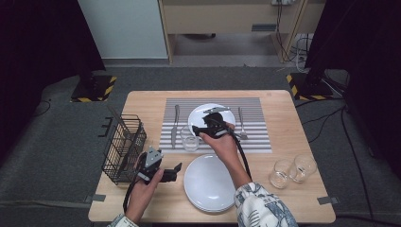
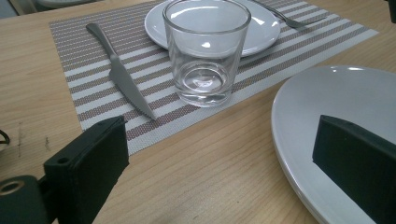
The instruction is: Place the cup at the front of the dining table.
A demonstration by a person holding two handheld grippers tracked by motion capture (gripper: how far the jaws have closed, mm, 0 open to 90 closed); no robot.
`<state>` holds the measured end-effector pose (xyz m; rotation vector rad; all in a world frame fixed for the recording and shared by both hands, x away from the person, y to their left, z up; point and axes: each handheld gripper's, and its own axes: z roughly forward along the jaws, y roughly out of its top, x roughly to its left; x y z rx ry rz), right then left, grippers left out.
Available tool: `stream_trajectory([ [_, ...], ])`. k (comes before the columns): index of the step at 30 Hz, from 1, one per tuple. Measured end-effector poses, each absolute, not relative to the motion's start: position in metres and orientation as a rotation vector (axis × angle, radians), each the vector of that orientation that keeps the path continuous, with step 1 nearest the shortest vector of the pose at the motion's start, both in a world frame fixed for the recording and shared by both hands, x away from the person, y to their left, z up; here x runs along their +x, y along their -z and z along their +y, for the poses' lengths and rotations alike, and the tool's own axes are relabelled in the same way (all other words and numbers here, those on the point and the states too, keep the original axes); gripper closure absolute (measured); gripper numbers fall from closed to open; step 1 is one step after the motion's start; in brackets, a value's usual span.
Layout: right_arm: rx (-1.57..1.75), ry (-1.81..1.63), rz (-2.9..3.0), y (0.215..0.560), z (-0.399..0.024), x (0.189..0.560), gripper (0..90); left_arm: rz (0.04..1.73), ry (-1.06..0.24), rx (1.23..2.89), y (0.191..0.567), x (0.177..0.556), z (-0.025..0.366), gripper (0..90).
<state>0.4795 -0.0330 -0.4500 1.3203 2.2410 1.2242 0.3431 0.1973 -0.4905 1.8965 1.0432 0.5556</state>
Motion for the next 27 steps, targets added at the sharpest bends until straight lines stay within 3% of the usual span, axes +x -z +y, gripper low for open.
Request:
stream_trajectory([
  [27, 1.304, -1.255, 2.219, 0.4453, -0.0377, 0.4782, 17.4, 1.045, -0.556, 1.897, 0.4907, 0.3433, 0.1975, 3.1],
])
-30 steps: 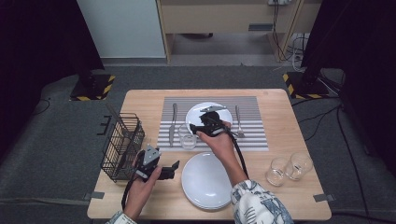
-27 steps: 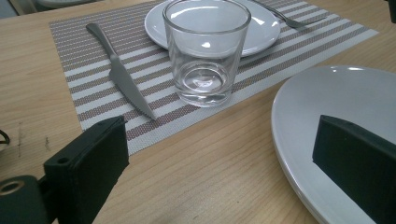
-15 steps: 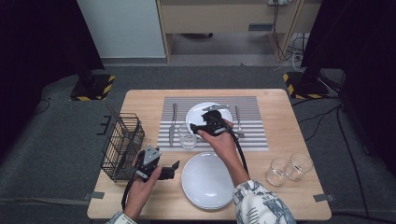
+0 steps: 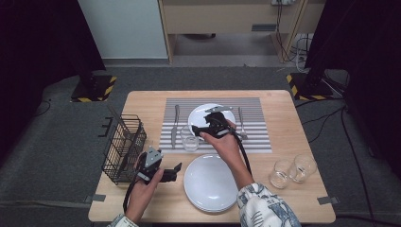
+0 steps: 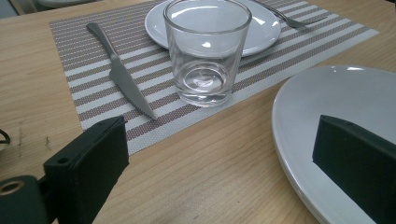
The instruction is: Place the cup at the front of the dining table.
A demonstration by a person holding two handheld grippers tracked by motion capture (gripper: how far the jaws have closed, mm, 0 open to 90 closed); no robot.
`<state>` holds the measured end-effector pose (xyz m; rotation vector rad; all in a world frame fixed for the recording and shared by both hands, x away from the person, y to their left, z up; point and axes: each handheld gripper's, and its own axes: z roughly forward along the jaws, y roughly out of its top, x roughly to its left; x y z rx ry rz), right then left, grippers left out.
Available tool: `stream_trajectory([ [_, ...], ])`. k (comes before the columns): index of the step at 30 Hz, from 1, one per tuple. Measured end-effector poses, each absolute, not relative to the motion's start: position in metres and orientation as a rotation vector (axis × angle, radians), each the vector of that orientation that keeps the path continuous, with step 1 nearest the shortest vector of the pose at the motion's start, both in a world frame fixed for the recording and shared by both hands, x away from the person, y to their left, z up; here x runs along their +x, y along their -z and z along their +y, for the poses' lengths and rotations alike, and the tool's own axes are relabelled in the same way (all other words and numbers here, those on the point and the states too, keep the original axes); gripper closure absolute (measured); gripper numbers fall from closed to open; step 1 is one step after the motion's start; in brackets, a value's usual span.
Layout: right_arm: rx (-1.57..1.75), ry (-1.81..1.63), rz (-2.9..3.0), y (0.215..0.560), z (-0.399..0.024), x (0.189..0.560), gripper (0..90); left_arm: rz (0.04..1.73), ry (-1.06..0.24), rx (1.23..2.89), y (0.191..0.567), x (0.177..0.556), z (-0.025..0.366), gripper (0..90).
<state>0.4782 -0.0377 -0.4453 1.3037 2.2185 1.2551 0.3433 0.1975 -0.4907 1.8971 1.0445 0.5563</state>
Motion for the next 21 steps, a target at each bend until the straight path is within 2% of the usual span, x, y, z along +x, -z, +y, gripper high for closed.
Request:
stream_trajectory([
  [11, 1.294, -1.284, 2.198, 0.441, -0.04, 0.475, 8.7, 1.044, -0.556, 1.899, 0.491, 0.343, 0.197, 3.1],
  [21, 1.281, -1.307, 2.16, 0.435, -0.046, 0.472, 7.3, 1.045, -0.556, 1.9, 0.491, 0.343, 0.197, 3.1],
])
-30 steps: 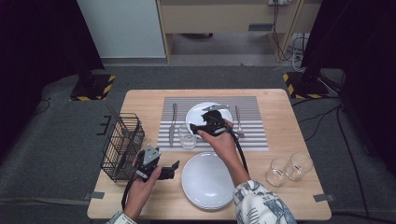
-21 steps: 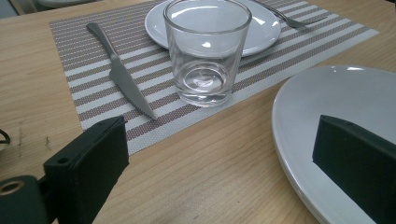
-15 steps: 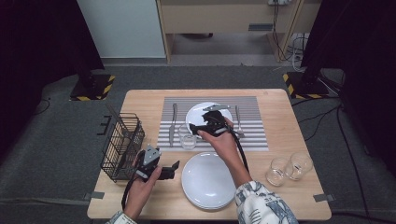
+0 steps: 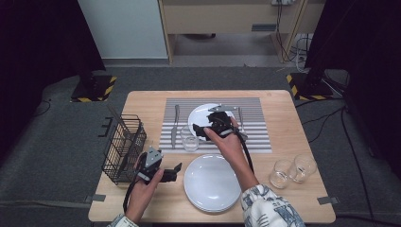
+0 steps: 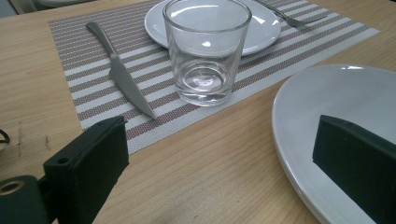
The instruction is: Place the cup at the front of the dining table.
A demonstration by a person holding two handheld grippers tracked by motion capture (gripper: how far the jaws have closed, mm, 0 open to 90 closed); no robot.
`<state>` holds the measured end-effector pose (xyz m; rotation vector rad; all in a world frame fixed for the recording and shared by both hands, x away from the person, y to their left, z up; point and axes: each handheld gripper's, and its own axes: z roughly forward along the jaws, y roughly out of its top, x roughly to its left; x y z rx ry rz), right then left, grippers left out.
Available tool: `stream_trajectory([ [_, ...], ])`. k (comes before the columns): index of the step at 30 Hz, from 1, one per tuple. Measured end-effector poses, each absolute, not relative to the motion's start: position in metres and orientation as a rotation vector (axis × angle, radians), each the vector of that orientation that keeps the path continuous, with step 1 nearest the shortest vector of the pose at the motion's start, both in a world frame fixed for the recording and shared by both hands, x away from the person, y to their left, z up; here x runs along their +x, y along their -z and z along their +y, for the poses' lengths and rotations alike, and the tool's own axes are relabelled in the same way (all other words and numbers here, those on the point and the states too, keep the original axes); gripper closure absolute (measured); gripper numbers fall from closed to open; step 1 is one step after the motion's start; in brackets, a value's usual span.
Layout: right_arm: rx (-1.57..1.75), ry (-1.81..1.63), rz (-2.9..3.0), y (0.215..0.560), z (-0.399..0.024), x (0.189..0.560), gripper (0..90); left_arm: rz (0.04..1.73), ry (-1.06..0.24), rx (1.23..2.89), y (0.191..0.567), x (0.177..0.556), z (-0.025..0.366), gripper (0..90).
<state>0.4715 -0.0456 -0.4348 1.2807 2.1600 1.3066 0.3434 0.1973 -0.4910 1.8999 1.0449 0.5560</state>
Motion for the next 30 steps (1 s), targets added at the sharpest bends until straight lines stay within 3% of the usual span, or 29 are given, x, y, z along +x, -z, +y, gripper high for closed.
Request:
stream_trajectory([
  [30, 1.28, -1.368, 2.042, 0.416, -0.079, 0.455, 4.4, 1.044, -0.556, 1.908, 0.492, 0.343, 0.196, 3.1],
])
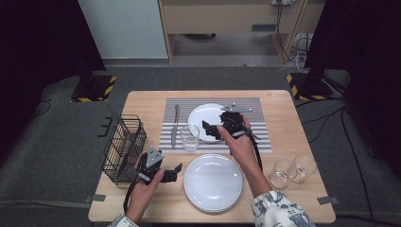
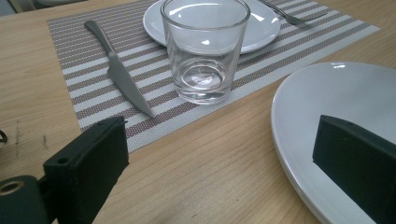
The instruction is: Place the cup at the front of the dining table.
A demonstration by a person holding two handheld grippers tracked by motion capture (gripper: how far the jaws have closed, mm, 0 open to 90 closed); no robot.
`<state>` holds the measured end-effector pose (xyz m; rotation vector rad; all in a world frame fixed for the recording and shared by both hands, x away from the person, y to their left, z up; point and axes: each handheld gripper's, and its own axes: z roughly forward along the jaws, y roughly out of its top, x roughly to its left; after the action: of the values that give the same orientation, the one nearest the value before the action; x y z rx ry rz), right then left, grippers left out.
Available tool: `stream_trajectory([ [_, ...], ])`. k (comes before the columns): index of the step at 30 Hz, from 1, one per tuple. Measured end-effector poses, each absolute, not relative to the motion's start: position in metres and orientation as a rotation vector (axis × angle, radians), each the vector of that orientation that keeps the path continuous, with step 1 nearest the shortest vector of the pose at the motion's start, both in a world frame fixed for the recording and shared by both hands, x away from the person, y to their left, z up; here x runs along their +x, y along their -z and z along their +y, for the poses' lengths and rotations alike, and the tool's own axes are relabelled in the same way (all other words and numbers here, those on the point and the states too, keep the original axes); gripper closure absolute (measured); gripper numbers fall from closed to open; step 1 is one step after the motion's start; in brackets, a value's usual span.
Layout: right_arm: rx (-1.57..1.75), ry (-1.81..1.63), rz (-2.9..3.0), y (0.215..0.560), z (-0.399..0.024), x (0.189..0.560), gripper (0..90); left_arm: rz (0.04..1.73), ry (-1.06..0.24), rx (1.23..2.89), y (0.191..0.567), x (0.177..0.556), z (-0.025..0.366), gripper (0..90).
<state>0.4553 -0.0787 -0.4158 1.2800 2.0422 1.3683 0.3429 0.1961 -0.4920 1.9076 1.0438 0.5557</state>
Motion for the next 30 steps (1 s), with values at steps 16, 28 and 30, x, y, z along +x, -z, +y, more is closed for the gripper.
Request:
stream_trajectory([
  [16, 1.352, -1.387, 1.95, 0.42, -0.113, 0.447, 3.6, 1.043, -0.557, 1.911, 0.493, 0.343, 0.195, 3.1],
  [28, 1.407, -1.359, 1.903, 0.43, -0.136, 0.438, 4.0, 1.049, -0.559, 1.915, 0.494, 0.343, 0.196, 3.1],
  [30, 1.424, -1.354, 1.892, 0.431, -0.139, 0.436, 4.8, 1.05, -0.557, 1.918, 0.495, 0.343, 0.196, 3.1],
])
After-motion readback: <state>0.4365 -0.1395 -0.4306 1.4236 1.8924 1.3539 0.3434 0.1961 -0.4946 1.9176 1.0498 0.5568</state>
